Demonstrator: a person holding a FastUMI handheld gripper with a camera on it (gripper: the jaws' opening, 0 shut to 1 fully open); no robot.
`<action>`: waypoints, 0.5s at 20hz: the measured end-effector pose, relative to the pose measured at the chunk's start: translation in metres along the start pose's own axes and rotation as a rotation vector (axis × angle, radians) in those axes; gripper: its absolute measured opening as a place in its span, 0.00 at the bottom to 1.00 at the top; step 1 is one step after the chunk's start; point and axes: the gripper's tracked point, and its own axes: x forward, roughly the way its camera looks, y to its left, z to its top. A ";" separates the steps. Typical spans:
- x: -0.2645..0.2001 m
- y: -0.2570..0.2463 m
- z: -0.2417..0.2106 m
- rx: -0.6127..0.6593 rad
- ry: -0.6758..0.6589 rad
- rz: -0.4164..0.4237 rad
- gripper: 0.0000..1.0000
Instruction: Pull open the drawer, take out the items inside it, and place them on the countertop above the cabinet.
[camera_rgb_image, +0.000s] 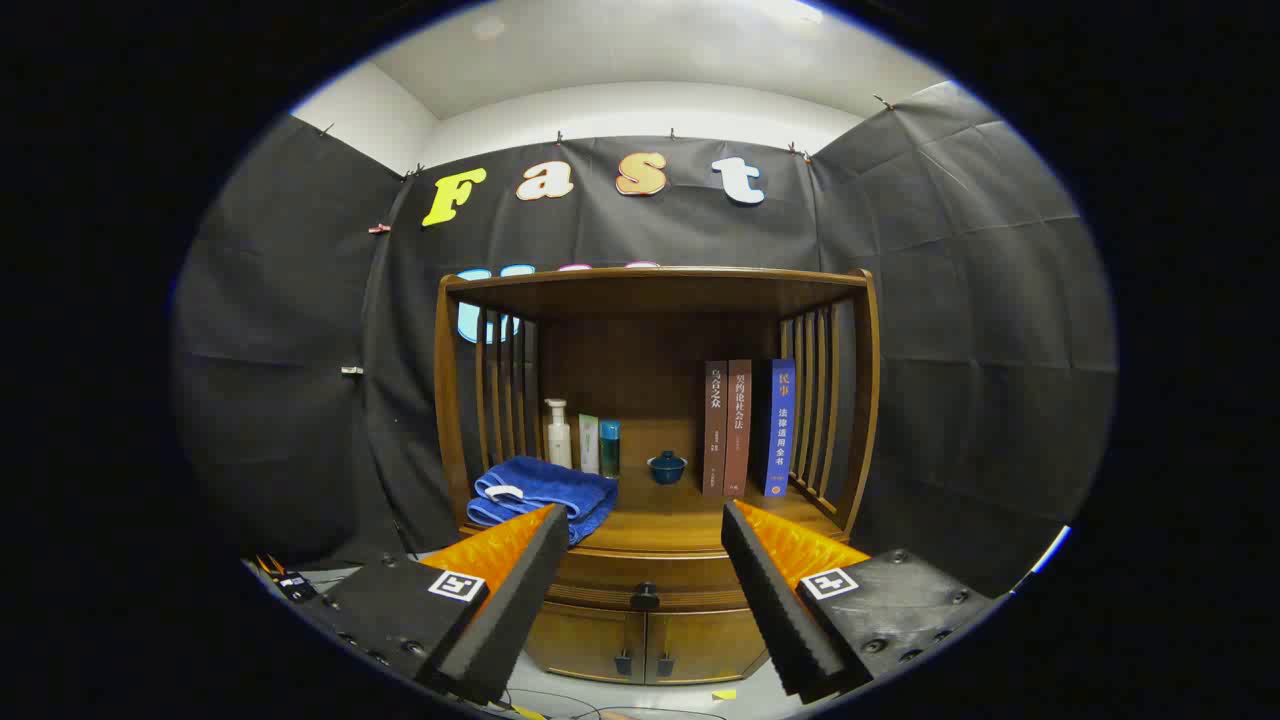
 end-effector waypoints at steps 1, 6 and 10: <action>0.000 0.000 0.000 0.003 -0.001 0.000 0.99; 0.004 -0.002 0.002 0.015 -0.007 -0.005 0.99; 0.006 -0.005 0.004 0.020 -0.015 -0.010 0.99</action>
